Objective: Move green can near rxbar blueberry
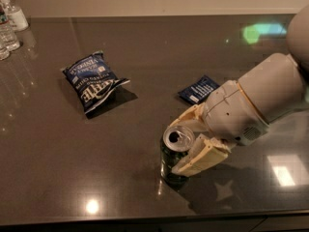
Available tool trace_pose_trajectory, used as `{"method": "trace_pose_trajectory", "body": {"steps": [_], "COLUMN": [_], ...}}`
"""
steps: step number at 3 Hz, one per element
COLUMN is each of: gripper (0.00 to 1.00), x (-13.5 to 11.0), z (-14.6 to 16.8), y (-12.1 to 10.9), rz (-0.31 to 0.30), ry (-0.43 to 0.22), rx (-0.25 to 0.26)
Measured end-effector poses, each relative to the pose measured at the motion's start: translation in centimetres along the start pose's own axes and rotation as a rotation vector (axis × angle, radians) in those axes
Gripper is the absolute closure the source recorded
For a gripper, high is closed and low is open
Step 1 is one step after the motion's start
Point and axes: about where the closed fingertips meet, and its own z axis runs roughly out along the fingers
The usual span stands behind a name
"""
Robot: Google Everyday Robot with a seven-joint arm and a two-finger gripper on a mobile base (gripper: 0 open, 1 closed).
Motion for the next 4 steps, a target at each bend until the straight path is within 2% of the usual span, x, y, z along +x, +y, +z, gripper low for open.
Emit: {"method": "trace_pose_trajectory", "body": {"steps": [1,2,4], "gripper": [0.86,1.0,1.0], "x": [0.3,1.2,4.0], "z": [-2.0,-4.5,-9.8], "y": [-1.9,-4.8,-12.0], "rz": [0.035,0.076,0.177], "ry": [0.013,0.027,0.006], "rx": [0.062,0.142,0.284]}}
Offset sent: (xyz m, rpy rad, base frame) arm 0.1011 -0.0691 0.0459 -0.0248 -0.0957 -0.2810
